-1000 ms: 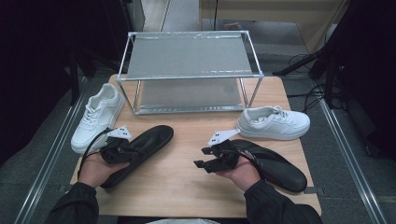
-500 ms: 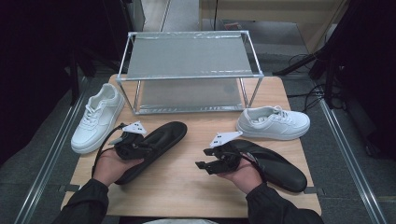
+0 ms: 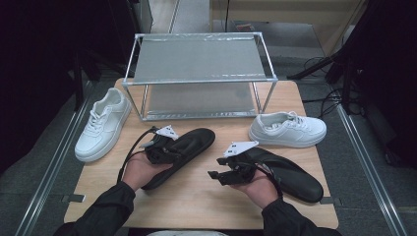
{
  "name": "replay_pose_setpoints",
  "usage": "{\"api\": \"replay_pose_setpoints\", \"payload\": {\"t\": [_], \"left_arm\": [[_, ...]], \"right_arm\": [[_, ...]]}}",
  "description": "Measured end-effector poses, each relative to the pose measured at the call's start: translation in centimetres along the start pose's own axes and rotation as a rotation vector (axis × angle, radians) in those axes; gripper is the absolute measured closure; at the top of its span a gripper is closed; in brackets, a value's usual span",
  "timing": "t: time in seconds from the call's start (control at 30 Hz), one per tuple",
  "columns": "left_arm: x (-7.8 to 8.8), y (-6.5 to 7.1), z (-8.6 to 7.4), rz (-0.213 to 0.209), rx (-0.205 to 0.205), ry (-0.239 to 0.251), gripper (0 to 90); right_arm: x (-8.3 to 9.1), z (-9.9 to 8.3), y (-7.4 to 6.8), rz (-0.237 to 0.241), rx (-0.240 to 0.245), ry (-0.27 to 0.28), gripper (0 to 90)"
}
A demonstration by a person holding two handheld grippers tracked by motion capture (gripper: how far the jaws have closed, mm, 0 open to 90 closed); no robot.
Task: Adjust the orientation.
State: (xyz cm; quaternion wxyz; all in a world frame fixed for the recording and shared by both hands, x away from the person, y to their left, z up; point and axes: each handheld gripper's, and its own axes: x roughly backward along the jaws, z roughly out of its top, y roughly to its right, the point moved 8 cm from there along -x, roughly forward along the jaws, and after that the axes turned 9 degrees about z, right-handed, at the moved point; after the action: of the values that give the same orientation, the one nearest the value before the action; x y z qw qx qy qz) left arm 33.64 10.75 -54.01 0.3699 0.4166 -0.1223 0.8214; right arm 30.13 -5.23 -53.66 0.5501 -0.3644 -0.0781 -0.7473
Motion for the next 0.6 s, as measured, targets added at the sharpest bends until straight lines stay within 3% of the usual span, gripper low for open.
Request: {"api": "replay_pose_setpoints", "payload": {"t": [0.27, 0.4, 0.5, 0.6], "left_arm": [[-2.1, 0.4, -0.5, -0.033, -0.009, -0.036, 81.2], [-2.6, 0.4, -0.9, -0.044, -0.015, -0.066, 75.6], [-2.2, 0.1, -0.9, -0.037, -0.019, -0.052, 69.9], [-1.5, -0.2, -0.6, -0.032, 0.004, -0.027, 63.2]], "right_arm": [[-0.8, -0.2, 0.1, -0.017, -0.008, 0.009, 44.0], [-1.3, -0.4, 0.4, -0.029, -0.007, 0.002, 44.1], [-1.3, -0.4, 0.6, -0.037, -0.017, 0.007, 44.3], [-1.4, -0.3, 0.8, -0.045, -0.02, 0.013, 44.2]]}}
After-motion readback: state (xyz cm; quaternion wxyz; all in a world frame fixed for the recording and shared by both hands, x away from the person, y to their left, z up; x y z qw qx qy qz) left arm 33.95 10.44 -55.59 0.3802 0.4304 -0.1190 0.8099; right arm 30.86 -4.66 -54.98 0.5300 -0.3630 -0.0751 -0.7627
